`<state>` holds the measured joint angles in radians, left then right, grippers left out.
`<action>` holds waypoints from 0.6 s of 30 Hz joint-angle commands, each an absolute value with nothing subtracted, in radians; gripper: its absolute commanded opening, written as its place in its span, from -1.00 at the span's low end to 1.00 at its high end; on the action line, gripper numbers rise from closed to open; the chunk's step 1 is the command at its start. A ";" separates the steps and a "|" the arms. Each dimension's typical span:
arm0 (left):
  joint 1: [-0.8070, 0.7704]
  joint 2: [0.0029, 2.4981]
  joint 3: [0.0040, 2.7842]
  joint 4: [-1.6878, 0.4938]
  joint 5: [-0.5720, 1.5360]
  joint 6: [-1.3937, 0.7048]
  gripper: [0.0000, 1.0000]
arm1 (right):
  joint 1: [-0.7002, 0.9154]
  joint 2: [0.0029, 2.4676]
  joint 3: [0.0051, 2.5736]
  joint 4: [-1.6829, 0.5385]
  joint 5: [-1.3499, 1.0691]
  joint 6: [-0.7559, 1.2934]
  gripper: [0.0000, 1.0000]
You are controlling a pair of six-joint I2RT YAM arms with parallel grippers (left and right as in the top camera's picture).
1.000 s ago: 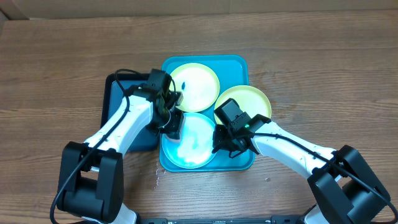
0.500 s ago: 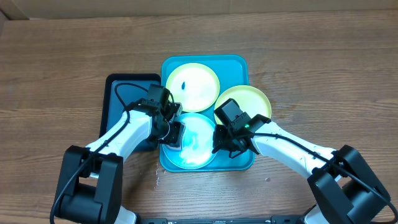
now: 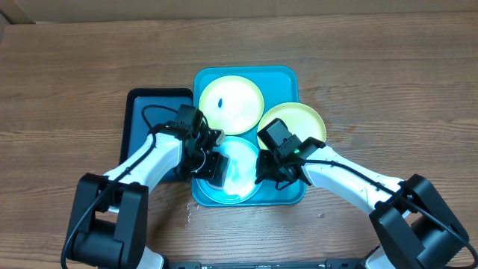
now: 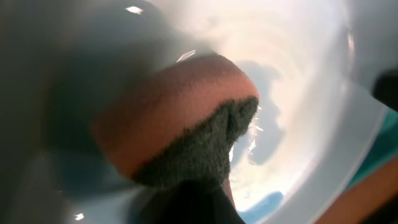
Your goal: Clean dirty plates on tray and stack at the side
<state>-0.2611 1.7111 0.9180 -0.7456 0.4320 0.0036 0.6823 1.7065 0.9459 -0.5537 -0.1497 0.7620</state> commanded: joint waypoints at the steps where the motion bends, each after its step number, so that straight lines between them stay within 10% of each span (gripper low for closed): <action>1: -0.270 1.726 1.004 -0.786 0.527 0.050 -0.92 | 0.685 1.709 0.942 -0.543 -0.158 0.763 -0.92; 18: -0.270 1.721 1.298 -1.019 0.319 0.045 -0.92 | 0.685 1.709 0.942 -0.543 -0.158 0.763 -0.92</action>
